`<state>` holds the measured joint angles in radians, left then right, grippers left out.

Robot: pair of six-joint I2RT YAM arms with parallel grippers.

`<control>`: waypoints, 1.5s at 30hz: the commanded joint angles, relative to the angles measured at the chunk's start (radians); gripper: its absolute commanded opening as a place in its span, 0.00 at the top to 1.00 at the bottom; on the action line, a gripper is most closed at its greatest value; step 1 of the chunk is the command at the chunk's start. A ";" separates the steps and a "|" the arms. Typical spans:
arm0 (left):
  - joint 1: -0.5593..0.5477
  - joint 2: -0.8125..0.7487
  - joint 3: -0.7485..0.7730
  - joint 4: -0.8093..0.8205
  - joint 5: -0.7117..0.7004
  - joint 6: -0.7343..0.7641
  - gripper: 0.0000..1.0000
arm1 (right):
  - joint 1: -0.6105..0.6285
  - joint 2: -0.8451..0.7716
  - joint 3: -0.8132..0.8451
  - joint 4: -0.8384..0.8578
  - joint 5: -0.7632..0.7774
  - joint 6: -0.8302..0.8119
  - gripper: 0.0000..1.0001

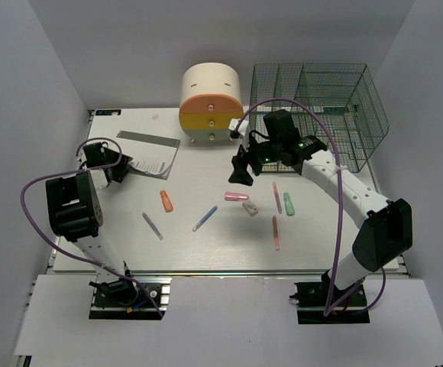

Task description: Organize the desk

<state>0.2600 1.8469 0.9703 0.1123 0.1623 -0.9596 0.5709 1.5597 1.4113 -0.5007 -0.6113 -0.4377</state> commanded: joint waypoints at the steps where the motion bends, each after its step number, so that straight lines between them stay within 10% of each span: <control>1: -0.002 -0.031 -0.004 0.085 0.065 -0.037 0.35 | 0.001 -0.024 0.003 0.014 -0.004 -0.007 0.18; 24: -0.002 0.051 -0.039 0.274 0.097 -0.169 0.41 | 0.001 -0.013 0.009 0.007 0.001 -0.009 0.18; 45: -0.002 0.080 -0.064 0.388 0.108 -0.199 0.80 | -0.002 -0.004 0.014 -0.007 -0.002 -0.013 0.18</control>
<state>0.2600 1.9533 0.9211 0.4488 0.2550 -1.1530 0.5709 1.5597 1.4101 -0.5056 -0.6048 -0.4461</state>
